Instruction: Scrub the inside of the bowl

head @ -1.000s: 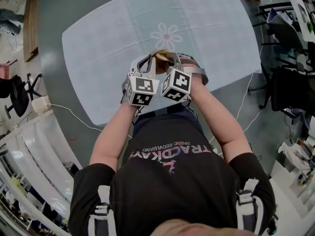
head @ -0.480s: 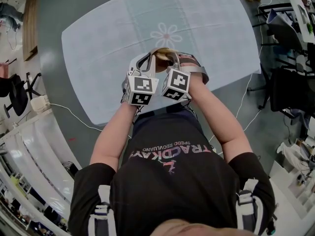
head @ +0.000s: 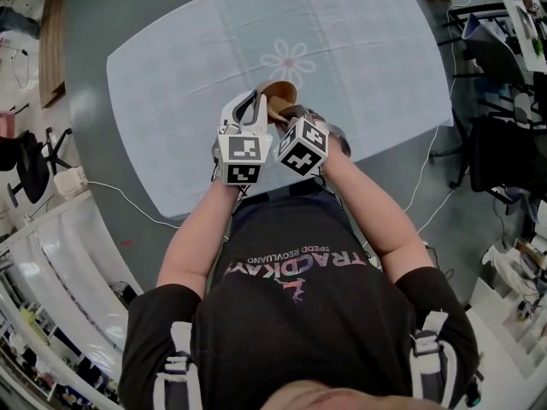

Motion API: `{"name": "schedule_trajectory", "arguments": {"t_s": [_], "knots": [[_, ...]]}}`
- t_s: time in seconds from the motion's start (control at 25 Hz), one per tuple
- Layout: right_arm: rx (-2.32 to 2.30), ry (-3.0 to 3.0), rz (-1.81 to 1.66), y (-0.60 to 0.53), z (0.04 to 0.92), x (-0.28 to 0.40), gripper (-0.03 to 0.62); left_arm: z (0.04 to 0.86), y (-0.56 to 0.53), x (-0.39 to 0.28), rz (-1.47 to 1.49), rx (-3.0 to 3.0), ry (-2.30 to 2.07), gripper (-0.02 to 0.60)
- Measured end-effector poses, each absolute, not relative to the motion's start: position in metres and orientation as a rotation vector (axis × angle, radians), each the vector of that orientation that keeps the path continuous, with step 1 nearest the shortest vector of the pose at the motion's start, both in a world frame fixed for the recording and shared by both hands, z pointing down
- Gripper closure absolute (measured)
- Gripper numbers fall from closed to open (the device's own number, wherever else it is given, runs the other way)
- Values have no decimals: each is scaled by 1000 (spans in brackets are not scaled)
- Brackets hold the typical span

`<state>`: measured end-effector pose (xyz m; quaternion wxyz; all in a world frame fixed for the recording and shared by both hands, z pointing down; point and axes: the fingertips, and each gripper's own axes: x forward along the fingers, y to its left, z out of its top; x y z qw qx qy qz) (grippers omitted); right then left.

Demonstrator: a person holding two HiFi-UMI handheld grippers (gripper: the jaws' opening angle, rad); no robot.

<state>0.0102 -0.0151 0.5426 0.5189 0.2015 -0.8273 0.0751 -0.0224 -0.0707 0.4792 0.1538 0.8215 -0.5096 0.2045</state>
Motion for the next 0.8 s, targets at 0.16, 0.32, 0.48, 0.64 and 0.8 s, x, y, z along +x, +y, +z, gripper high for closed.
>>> {"name": "schedule_trajectory", "arguments": {"t_s": [0.16, 0.32, 0.48, 0.64, 0.8], "knots": [[498, -2093, 364, -9, 532, -6, 562, 481, -68, -24, 564, 2336, -1464, 535], [477, -2178, 448, -9, 521, -16, 562, 478, -67, -26, 523, 2333, -1455, 537], [461, -2200, 434, -9, 520, -14, 562, 478, -67, -28, 492, 2322, -1430, 537], [449, -2162, 429, -9, 525, -7, 562, 481, -65, -29, 491, 2314, -1408, 537], [456, -2080, 387, -15, 535, 11, 562, 482, -62, -22, 525, 2350, -1370, 535]]}}
